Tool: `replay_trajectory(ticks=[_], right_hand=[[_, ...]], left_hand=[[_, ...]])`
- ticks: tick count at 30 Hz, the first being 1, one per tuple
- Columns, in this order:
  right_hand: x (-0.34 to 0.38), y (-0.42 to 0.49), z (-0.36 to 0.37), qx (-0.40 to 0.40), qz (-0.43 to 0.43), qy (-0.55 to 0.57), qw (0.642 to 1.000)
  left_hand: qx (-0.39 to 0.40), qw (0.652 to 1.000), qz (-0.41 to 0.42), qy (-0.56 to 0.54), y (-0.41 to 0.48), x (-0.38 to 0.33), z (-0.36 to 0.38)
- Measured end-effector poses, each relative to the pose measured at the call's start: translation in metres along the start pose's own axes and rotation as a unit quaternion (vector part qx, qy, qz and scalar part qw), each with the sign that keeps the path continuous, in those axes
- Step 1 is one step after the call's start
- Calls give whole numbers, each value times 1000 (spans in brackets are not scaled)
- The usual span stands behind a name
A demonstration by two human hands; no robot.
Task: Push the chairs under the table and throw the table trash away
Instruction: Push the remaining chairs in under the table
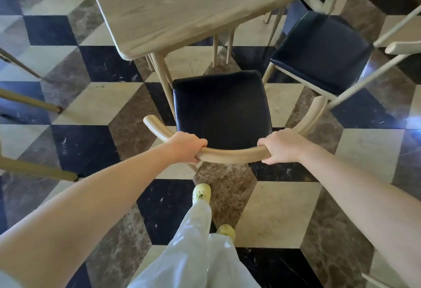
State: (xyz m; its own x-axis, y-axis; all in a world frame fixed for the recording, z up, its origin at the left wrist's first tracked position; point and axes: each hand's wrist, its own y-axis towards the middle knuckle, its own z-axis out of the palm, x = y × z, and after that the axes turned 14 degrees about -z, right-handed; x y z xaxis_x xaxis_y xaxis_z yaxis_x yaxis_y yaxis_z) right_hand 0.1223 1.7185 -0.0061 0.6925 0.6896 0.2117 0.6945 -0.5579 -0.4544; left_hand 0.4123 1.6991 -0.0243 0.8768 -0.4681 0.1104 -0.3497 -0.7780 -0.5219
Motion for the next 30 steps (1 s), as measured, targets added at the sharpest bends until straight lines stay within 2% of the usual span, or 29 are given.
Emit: replay_trajectory(ticks=[14,23,30], right_hand=[[-119,51,-70,27,43,-5,999],[-147,89,-103,29,41,-21,998],[-168,92,-115,48,24,-47,997]], left_hand=[[-32,997,-41,-53,105,18,-58],[-20,996,-63,-63,144,48,-75],[-21,995,-65,-69,156,42,-85]])
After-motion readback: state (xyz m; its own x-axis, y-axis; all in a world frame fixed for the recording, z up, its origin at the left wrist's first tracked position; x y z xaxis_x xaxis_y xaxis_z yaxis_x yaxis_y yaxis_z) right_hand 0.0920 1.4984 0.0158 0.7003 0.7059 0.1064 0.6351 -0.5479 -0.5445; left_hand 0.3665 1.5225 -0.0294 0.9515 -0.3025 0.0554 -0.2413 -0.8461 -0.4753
